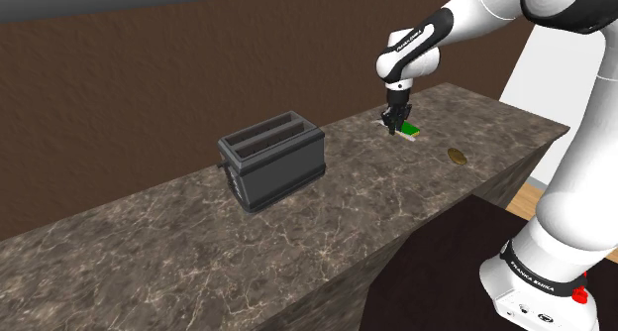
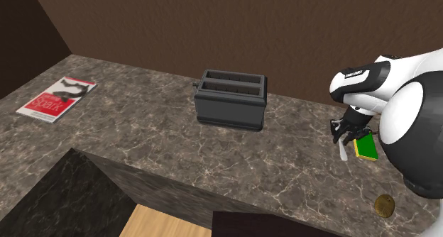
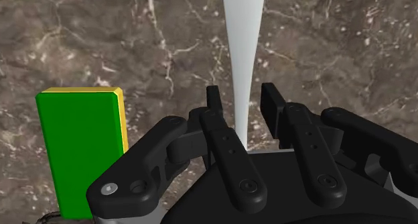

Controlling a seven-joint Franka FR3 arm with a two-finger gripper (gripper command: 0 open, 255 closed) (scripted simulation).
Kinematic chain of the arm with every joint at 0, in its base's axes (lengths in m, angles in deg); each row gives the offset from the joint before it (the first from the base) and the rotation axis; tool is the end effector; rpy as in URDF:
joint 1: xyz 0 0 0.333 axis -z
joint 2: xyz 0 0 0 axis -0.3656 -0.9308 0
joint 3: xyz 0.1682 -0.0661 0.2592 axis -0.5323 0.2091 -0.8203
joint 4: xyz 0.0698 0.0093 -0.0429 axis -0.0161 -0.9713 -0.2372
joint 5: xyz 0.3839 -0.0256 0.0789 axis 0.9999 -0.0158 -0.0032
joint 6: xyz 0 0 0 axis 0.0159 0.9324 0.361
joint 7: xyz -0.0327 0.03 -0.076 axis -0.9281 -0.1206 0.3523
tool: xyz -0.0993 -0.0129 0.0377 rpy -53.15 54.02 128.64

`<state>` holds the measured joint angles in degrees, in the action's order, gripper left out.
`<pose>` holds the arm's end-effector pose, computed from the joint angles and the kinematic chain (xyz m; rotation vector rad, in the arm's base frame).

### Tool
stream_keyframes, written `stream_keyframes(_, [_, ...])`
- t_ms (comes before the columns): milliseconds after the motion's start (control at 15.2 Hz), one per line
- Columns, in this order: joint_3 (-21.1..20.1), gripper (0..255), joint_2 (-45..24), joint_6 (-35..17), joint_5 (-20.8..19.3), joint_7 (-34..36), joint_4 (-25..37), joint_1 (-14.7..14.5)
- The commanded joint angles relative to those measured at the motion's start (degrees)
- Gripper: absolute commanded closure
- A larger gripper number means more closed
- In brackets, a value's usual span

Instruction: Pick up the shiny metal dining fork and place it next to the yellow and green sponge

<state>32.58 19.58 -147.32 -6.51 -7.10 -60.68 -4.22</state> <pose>0.5149 -0.2413 0.2926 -3.0925 0.3034 0.2252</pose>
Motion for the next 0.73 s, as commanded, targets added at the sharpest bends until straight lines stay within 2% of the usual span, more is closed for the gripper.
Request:
stream_keyframes(0, [0.0, 255, -0.9, -1.3, 0.2, -0.2, -0.3, 0.1])
stream_keyframes(660, [-0.4, 255, -5.6, -6.9, 1.0, -0.6, -1.3, 0.4])
